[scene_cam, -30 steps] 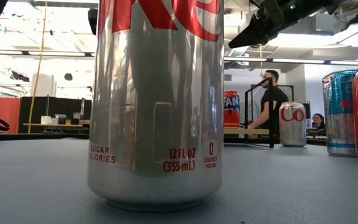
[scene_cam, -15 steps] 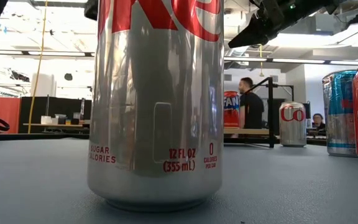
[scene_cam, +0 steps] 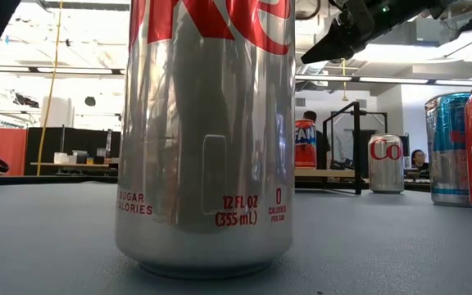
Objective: Place canned beverage on shelf
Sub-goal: Put the top pink and white soda can onto the shelf aligned with the other pink and white soda can
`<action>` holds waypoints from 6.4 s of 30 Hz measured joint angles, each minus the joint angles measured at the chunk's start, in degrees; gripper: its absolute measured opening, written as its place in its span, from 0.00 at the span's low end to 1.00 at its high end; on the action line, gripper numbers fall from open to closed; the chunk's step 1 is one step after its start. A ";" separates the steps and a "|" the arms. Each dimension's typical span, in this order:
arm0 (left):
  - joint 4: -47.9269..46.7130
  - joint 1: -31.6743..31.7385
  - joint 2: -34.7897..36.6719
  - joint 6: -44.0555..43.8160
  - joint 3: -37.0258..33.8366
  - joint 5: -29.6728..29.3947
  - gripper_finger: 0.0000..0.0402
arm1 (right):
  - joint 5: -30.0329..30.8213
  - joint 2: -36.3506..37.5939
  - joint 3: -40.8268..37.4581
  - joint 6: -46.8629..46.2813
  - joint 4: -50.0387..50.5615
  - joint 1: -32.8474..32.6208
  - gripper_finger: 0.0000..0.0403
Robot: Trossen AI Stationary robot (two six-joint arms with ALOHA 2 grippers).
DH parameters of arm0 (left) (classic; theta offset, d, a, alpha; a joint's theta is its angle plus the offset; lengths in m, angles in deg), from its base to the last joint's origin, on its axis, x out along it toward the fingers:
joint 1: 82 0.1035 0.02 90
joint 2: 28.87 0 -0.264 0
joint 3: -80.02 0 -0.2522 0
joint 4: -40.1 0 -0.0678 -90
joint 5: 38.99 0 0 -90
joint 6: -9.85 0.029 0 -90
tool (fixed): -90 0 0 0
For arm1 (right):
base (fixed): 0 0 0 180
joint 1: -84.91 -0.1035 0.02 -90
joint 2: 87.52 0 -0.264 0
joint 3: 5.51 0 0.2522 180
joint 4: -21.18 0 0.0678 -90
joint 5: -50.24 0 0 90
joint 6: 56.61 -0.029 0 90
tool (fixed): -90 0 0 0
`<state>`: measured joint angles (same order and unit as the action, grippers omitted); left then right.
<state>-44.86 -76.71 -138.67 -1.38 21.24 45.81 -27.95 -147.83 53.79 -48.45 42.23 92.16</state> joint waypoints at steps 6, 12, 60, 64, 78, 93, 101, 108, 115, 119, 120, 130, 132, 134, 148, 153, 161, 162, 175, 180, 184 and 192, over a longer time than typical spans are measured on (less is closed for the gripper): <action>-0.95 2.36 0.00 -7.34 0.00 0.38 0.63 | 0.00 0.00 0.00 -0.17 0.02 -0.04 0.00; -1.14 3.16 0.00 -5.51 -0.68 1.08 0.65 | 0.00 0.00 0.00 -0.15 0.04 -0.04 0.00; -2.67 2.43 -0.01 53.35 2.80 3.39 0.74 | 0.00 0.00 0.00 -0.15 2.00 -0.17 0.00; -2.30 2.50 0.02 53.87 2.82 5.29 0.74 | 0.00 0.00 0.00 -0.15 3.18 -0.15 0.00; -1.60 2.42 -2.28 51.00 2.80 9.25 0.74 | 0.00 0.00 0.00 -0.17 3.24 -0.21 0.00; -5.29 2.42 -7.98 50.37 2.79 5.75 0.74 | -0.13 0.00 0.00 -0.61 3.69 -0.83 0.00; -4.54 2.42 -7.93 50.06 2.84 7.57 0.74 | -0.15 0.00 0.00 -0.61 3.80 -0.79 0.00; -2.72 2.40 -7.91 50.01 2.82 7.92 0.72 | -0.15 0.00 0.00 -0.61 3.80 -0.79 0.00; -3.59 2.40 -7.85 49.99 2.86 7.58 0.60 | -0.15 0.00 0.00 -0.63 3.87 -0.79 0.00; -7.41 2.45 -7.69 49.58 5.20 7.85 0.60 | -0.17 0.00 0.00 -0.63 3.95 -0.79 0.00; -8.51 2.56 -7.45 49.57 6.41 8.00 0.60 | -0.17 0.00 0.00 -0.63 4.07 -0.79 0.00; -10.63 8.02 -4.90 43.98 16.82 0.48 0.60 | -0.17 0.00 0.00 -0.63 4.13 -0.79 0.00; -10.66 10.06 -4.90 43.04 17.38 -0.69 0.60 | -0.20 0.00 0.00 -0.61 4.11 -0.79 0.00; -10.05 12.30 -4.90 42.36 17.38 -1.34 0.60 | -0.17 0.00 0.00 -0.61 4.11 -0.75 0.00; -6.41 19.84 -7.00 41.35 16.92 4.01 0.60 | -0.13 0.00 0.00 -0.55 2.94 -0.74 0.00; -6.92 19.18 -8.43 43.27 16.92 2.81 0.60 | -0.11 0.00 -0.02 -0.59 3.10 -0.68 0.00; -7.54 19.13 -8.48 43.49 16.92 6.45 0.71 | -0.07 0.00 -0.02 -0.59 3.19 -0.68 0.00; -7.53 19.14 -8.46 43.51 16.92 6.87 0.74 | -0.04 0.00 -0.02 -0.59 3.19 -0.68 0.00; -6.35 18.99 -8.39 43.48 16.94 3.42 0.81 | 0.00 0.00 -0.02 -0.63 3.45 -0.70 0.00; -4.66 19.01 -8.39 42.31 16.94 1.55 0.81 | 0.02 0.00 -0.02 -0.69 3.45 -0.70 0.00; -4.74 19.09 -8.39 42.04 16.94 0.76 0.81 | 0.04 0.00 -0.02 -0.79 3.45 -0.70 0.00; -7.26 18.88 -8.39 41.93 18.32 -1.86 0.81 | 0.04 0.00 -0.02 -0.88 3.48 -0.70 0.00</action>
<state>-52.12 -57.84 -147.06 40.54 39.56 43.94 -27.90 -147.83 53.77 -49.32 45.71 91.46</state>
